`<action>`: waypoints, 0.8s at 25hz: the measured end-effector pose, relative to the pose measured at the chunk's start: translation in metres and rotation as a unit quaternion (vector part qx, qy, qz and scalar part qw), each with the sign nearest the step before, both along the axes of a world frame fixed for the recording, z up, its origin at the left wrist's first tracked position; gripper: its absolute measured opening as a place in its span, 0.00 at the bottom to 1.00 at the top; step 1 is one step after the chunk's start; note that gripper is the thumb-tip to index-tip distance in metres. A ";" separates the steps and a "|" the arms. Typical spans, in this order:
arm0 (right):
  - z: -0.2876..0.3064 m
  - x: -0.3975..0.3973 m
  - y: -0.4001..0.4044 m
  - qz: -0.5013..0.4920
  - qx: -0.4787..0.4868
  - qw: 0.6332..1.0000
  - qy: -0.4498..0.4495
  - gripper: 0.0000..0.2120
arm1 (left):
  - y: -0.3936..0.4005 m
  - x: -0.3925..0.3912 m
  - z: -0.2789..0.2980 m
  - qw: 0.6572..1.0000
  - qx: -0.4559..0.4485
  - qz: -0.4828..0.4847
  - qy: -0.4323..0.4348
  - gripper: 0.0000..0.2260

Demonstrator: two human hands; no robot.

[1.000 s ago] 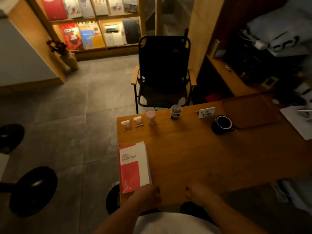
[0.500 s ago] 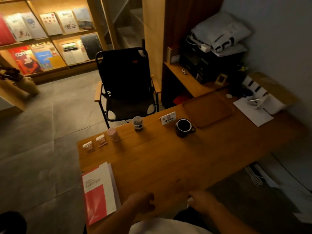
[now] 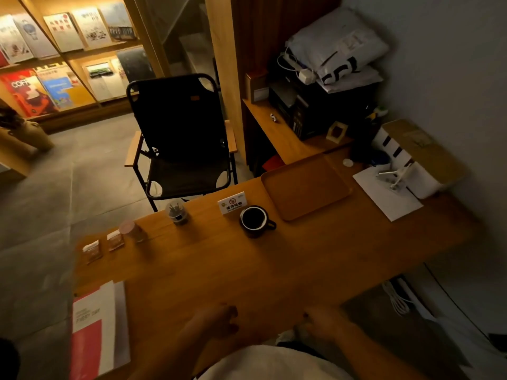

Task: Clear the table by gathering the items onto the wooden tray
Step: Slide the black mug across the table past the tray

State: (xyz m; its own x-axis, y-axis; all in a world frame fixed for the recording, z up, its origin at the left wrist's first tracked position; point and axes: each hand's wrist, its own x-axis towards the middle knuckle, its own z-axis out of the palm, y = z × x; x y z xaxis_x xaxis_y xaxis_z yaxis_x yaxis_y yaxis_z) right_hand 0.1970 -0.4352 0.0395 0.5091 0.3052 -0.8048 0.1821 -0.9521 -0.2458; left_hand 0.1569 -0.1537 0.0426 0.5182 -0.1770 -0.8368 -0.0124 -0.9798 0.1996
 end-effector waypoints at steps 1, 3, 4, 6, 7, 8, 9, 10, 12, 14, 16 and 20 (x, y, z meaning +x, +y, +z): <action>0.000 0.006 -0.007 0.007 0.004 1.000 -0.002 0.16 | -0.007 0.006 0.000 1.000 0.000 -0.002 -0.001 0.21; -0.003 0.013 -0.018 0.019 0.011 1.000 0.002 0.16 | -0.022 0.018 0.001 1.000 0.000 0.005 0.000 0.21; -0.006 0.018 -0.023 0.024 0.014 1.000 0.002 0.16 | -0.029 0.024 0.000 1.000 0.001 0.005 0.001 0.21; -0.013 0.027 -0.029 0.035 0.017 0.999 -0.005 0.16 | -0.041 0.032 -0.003 1.000 -0.003 -0.004 0.001 0.21; -0.017 0.032 -0.031 0.038 0.020 0.999 -0.006 0.16 | -0.045 0.036 -0.004 1.000 -0.006 -0.011 0.001 0.21; -0.020 0.036 -0.032 0.039 0.024 0.999 -0.006 0.16 | -0.048 0.041 -0.005 1.000 -0.010 -0.021 0.003 0.20; -0.024 0.039 -0.032 0.036 0.029 0.999 -0.010 0.17 | -0.050 0.046 -0.006 0.999 -0.013 -0.033 0.003 0.20; -0.027 0.043 -0.033 0.032 0.030 0.999 -0.020 0.18 | -0.051 0.052 -0.009 0.999 -0.015 -0.046 -0.001 0.20; -0.034 0.046 -0.033 0.018 0.029 0.998 -0.048 0.20 | -0.055 0.061 -0.014 0.998 -0.018 -0.057 -0.027 0.19; -0.045 0.049 -0.033 0.008 0.017 0.996 -0.093 0.22 | -0.059 0.069 -0.022 0.994 -0.013 -0.068 -0.082 0.18; -0.054 0.054 -0.030 -0.003 0.004 0.992 -0.126 0.25 | -0.061 0.079 -0.032 0.986 -0.003 -0.085 -0.147 0.19; -0.076 0.067 -0.023 -0.036 -0.008 0.988 -0.151 0.40 | -0.064 0.115 -0.048 0.946 0.019 -0.123 -0.300 0.19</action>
